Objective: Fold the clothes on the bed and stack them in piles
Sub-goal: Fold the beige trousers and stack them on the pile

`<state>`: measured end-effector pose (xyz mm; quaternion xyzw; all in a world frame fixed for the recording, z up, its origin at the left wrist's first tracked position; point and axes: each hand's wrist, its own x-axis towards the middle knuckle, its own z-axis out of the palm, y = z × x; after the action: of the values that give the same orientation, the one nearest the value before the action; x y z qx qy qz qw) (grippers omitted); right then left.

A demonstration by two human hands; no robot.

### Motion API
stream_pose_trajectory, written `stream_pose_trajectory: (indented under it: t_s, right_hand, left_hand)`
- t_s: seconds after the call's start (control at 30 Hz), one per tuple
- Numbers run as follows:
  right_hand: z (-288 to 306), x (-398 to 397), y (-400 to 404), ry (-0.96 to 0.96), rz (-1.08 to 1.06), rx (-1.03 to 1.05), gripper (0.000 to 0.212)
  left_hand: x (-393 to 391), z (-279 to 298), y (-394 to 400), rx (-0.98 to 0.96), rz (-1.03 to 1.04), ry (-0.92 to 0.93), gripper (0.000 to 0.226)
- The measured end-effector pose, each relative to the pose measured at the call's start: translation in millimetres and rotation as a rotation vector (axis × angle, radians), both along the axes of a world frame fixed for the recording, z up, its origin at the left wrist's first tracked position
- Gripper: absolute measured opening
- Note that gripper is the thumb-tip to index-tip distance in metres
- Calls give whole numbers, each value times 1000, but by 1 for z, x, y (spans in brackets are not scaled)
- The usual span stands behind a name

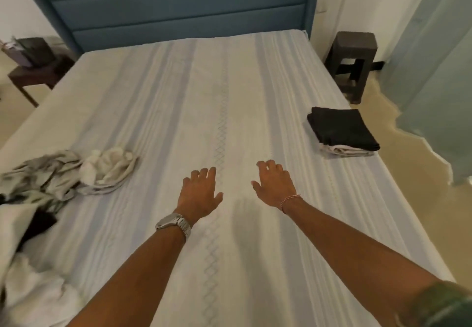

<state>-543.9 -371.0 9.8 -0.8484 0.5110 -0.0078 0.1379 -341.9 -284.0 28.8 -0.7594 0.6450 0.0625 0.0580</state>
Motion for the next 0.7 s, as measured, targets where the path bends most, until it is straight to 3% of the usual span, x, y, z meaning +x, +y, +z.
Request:
stream_pose_trajectory:
  t_s: [0.37, 0.7]
  right_hand:
    - [76, 146, 165, 2, 138, 66, 56]
    - [85, 227, 236, -27, 345, 123, 52]
  left_hand:
    - [149, 65, 223, 109, 174, -2, 70]
    - [212, 56, 340, 157, 381, 32, 62]
